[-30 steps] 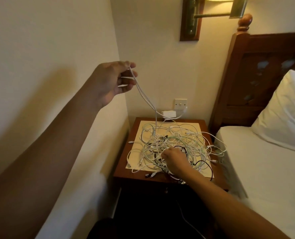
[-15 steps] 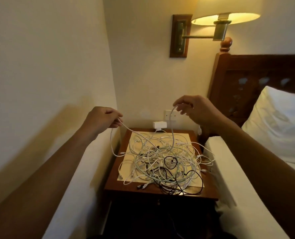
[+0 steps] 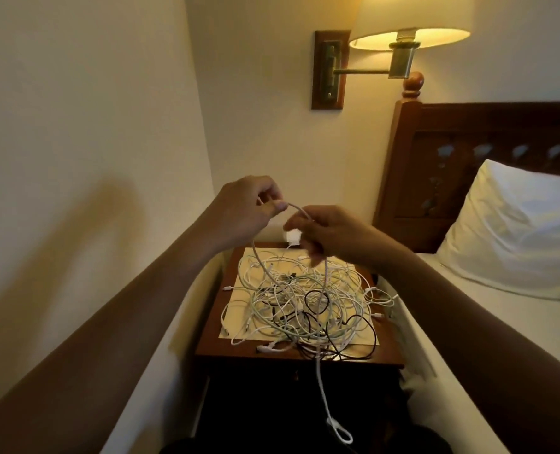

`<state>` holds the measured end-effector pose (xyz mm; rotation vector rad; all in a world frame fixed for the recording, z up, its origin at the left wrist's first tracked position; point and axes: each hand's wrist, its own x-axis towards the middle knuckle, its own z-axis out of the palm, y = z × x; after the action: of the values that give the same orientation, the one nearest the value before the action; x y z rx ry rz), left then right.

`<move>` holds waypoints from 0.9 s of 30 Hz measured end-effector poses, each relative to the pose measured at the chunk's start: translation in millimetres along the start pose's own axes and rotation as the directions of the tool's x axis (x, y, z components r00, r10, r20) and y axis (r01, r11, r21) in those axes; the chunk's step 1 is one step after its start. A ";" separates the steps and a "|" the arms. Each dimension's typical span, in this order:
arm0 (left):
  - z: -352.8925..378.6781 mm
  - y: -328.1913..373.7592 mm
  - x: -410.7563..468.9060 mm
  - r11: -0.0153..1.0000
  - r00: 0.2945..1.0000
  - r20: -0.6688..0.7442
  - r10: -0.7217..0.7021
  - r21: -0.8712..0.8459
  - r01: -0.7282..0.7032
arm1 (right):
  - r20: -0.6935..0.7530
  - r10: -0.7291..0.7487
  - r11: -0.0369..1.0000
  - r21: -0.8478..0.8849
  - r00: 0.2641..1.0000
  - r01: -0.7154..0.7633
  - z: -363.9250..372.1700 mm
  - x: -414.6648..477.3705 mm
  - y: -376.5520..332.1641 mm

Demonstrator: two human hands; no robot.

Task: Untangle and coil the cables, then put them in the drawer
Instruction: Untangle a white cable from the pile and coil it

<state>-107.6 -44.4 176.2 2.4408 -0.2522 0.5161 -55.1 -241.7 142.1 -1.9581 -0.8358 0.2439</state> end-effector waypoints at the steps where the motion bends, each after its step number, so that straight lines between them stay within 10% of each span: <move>1: -1.1 -4.9 -4.0 0.983 0.993 0.103 -0.057 -0.171 0.074 | -0.054 0.005 1.000 0.029 0.999 -0.004 -6.2 -1.6 -0.6; 3: 2.3 -18.9 -16.6 0.891 0.941 0.322 -0.103 -0.390 0.231 | -0.112 -0.015 0.997 -0.071 0.994 0.007 -23.4 -8.4 1.3; 7: 13.5 -62.3 -34.5 0.939 0.927 0.336 -0.167 -0.233 0.254 | -0.271 -0.045 0.943 -0.330 0.962 -0.049 -64.0 -24.6 36.9; 10: 15.6 -102.4 -46.2 0.888 0.925 0.278 -0.260 -0.306 0.342 | -0.420 0.063 0.965 -0.207 0.905 -0.163 -101.8 -47.1 78.2; 15: 23.5 -123.0 -32.6 0.775 0.927 0.031 -0.373 -0.539 0.330 | -0.262 0.368 0.897 -0.154 0.892 -0.415 -88.6 -85.8 151.7; 21: 14.9 -133.0 -4.9 0.664 0.758 -0.224 -0.613 -0.666 0.340 | -0.231 0.528 0.790 -0.220 0.817 -0.573 -42.9 -141.3 235.0; 27: 56.0 -71.5 -20.8 0.868 0.937 0.057 -0.344 -0.362 0.341 | -0.005 0.659 0.576 -0.640 0.752 -0.508 -20.9 -140.9 224.5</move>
<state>-88.1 -21.4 88.0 2.0523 0.0879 0.2894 -48.1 -416.1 -58.4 -2.8537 -0.3671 0.6883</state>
